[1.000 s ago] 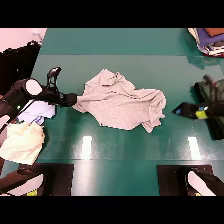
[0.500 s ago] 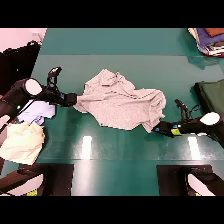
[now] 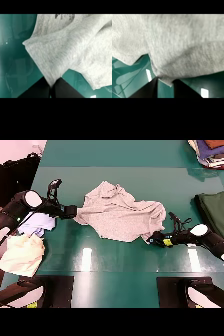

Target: Fold the shirts.

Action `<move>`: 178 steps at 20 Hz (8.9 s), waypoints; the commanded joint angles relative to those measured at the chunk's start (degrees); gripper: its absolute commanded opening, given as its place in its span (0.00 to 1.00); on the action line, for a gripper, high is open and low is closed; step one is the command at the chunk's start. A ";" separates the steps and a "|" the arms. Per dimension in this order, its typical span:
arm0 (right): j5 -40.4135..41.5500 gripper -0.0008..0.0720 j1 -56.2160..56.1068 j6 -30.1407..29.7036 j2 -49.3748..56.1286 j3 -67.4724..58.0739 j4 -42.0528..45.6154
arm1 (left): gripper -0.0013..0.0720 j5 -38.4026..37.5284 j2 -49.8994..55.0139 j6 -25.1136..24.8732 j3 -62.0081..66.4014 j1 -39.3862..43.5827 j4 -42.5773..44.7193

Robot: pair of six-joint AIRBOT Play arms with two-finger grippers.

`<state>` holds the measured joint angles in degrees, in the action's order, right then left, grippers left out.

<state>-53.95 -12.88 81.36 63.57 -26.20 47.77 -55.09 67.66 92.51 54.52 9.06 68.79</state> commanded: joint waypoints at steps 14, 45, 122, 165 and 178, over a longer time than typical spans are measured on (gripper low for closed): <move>-8.07 0.03 14.08 -0.46 -20.76 -41.24 10.12 | 0.05 -15.19 -19.98 -4.50 36.13 -0.42 3.06; -24.13 0.03 15.02 2.08 36.02 -81.57 25.38 | 0.05 10.38 20.22 -6.36 33.48 -0.42 3.32; -8.00 0.24 20.24 -5.40 3.87 -10.43 6.23 | 0.05 1.64 0.98 -14.97 -8.11 -9.40 -18.12; -29.35 0.79 27.36 -10.21 22.84 -44.00 7.28 | 0.51 -3.52 2.40 -10.01 9.75 -9.51 -6.49; -22.58 0.58 25.66 -17.62 30.97 -34.71 -3.41 | 0.05 5.38 4.22 -5.73 9.64 3.65 -10.08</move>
<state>-80.01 15.55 64.90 93.27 -60.38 46.74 -52.29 70.85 85.14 64.10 9.39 59.59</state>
